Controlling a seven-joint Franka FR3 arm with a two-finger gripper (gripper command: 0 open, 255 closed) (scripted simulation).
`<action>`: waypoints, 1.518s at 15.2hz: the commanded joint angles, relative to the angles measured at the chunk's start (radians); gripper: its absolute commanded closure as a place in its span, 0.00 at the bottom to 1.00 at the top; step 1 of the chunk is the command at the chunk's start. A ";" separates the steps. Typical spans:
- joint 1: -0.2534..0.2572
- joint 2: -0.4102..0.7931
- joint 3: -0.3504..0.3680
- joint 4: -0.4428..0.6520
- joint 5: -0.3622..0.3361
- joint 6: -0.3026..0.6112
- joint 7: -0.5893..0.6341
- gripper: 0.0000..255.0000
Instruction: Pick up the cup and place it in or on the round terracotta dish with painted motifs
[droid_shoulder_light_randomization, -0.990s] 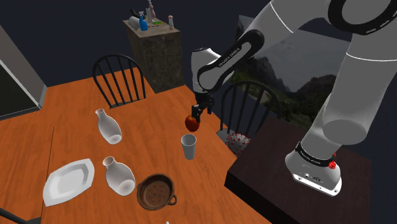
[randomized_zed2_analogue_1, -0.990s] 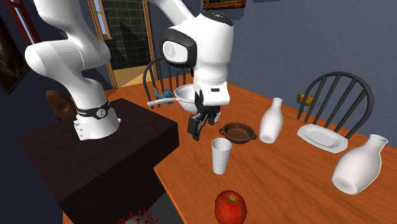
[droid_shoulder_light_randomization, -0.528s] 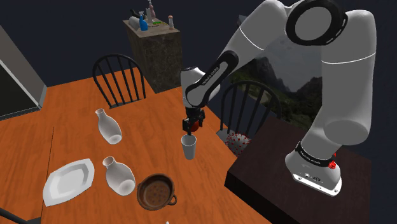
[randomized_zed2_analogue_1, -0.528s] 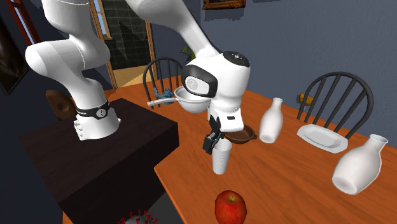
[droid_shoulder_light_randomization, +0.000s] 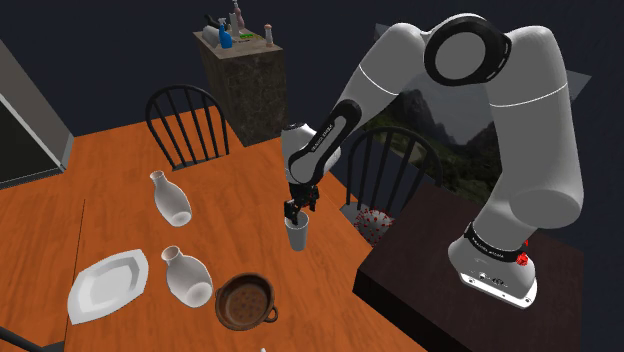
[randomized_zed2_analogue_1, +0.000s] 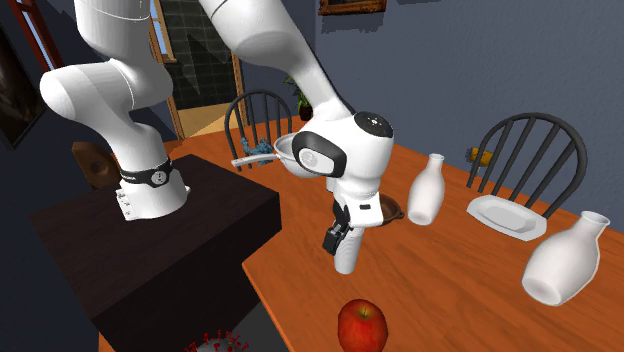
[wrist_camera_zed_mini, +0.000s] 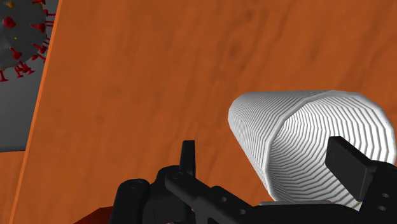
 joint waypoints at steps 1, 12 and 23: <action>0.003 0.019 -0.001 0.002 -0.002 0.018 0.001 0.00; 0.003 0.019 -0.001 0.002 -0.002 0.018 0.001 1.00; -0.001 -0.030 0.004 -0.010 0.003 -0.019 0.003 1.00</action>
